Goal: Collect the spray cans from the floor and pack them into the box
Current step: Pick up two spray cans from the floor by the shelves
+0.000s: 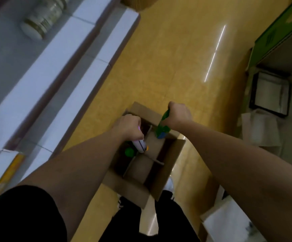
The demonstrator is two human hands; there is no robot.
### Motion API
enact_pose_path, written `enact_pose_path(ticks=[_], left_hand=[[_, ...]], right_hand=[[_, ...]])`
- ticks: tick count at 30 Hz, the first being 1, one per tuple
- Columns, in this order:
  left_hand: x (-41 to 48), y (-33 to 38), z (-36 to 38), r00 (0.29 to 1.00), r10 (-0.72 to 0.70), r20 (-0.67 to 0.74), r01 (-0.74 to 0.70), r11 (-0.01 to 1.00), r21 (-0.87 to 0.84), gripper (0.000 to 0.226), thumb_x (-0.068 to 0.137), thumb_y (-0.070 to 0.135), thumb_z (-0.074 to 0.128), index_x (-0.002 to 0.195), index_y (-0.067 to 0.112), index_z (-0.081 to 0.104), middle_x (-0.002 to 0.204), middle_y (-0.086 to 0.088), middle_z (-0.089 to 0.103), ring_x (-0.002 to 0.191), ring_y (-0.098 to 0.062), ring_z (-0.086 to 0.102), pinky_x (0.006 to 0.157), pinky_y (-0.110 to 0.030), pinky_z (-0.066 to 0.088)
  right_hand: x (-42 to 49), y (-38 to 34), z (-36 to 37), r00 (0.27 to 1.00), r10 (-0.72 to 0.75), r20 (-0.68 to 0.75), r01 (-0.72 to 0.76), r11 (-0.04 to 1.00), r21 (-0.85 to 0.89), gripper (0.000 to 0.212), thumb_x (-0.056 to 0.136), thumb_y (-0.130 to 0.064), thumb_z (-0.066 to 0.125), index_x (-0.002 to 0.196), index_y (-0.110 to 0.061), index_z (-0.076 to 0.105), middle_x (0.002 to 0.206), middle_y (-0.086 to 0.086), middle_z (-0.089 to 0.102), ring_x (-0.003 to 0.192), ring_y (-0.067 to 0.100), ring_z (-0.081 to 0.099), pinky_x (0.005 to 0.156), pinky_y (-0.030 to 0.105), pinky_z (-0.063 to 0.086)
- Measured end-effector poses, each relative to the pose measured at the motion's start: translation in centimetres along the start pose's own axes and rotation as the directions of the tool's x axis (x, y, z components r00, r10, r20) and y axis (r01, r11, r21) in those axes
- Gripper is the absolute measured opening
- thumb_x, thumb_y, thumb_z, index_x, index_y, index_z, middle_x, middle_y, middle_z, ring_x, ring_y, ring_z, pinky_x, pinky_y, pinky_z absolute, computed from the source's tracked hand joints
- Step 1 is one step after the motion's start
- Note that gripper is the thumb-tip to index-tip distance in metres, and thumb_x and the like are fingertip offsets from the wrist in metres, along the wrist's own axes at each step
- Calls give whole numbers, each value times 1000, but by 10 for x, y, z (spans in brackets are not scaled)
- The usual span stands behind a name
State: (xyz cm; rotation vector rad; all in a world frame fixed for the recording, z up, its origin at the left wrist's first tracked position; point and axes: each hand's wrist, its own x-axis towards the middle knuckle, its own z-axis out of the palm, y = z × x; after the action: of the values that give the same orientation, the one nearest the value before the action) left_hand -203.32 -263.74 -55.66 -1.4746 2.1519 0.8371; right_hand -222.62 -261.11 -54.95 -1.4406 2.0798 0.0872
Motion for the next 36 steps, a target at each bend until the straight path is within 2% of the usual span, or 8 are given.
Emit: enact_pose_path(ticks=[8, 11, 13, 16, 20, 25, 31, 36], left_hand=[[22, -29, 87, 992, -90, 91, 100, 989, -111, 34, 73, 35, 77, 91, 21, 52, 97, -1, 49, 82, -23, 52, 70, -36, 45], [35, -34, 118, 978, -177, 113, 195, 964, -180, 39, 77, 37, 75, 103, 18, 52, 101, -4, 48, 91, -27, 55, 72, -35, 43], [42, -36, 141, 965, -220, 140, 246, 945, -214, 45, 82, 43, 72, 112, 16, 51, 109, -8, 49, 99, -31, 56, 72, -36, 41], [49, -37, 174, 942, -302, 149, 333, 899, -283, 47, 90, 46, 66, 117, 12, 47, 120, -15, 48, 104, -36, 57, 74, -37, 40], [53, -36, 191, 902, -412, 133, 432, 840, -328, 52, 91, 42, 65, 126, 9, 45, 127, -19, 48, 110, -39, 57, 75, -37, 38], [57, -47, 179, 908, -397, 134, 418, 824, -383, 49, 85, 47, 69, 111, 11, 47, 118, -15, 50, 106, -38, 55, 75, -36, 36], [58, -51, 164, 965, -249, 84, 262, 884, -387, 35, 85, 41, 68, 97, 18, 45, 99, -3, 43, 88, -24, 50, 65, -33, 31], [68, -44, 165, 991, -126, -37, 106, 934, -341, 34, 81, 35, 72, 100, 26, 45, 103, 3, 38, 80, -15, 46, 68, -29, 34]], right_hand=[[35, 29, 78, 998, 29, 56, -27, 999, -39, 36, 82, -26, 78, 106, -14, 54, 94, 6, 54, 88, 25, 55, 75, 42, 57], [53, 39, 104, 992, -8, 122, 12, 999, -31, 40, 78, -24, 83, 103, -13, 53, 94, 5, 57, 87, 23, 55, 65, 35, 50], [60, 48, 121, 988, -17, 155, 23, 999, -37, 43, 77, -31, 84, 102, -14, 52, 95, 6, 59, 88, 25, 58, 65, 37, 51], [60, 63, 144, 982, 14, 189, -8, 999, -31, 51, 78, -44, 83, 103, -19, 46, 102, 8, 58, 95, 28, 59, 76, 41, 55], [55, 77, 163, 961, 40, 272, -35, 999, -23, 52, 79, -47, 81, 102, -17, 45, 100, 5, 55, 91, 23, 56, 73, 35, 49], [45, 78, 181, 924, 66, 376, -55, 998, -40, 54, 73, -44, 84, 101, -16, 47, 102, 5, 57, 92, 23, 57, 75, 35, 51], [19, 71, 215, 922, 118, 369, -147, 988, 52, 54, 74, -41, 84, 97, -20, 41, 102, 4, 54, 98, 25, 60, 77, 35, 51], [2, 62, 255, 919, 147, 365, -213, 966, 145, 59, 79, -40, 80, 119, -16, 45, 110, 5, 48, 97, 23, 55, 80, 34, 51]])
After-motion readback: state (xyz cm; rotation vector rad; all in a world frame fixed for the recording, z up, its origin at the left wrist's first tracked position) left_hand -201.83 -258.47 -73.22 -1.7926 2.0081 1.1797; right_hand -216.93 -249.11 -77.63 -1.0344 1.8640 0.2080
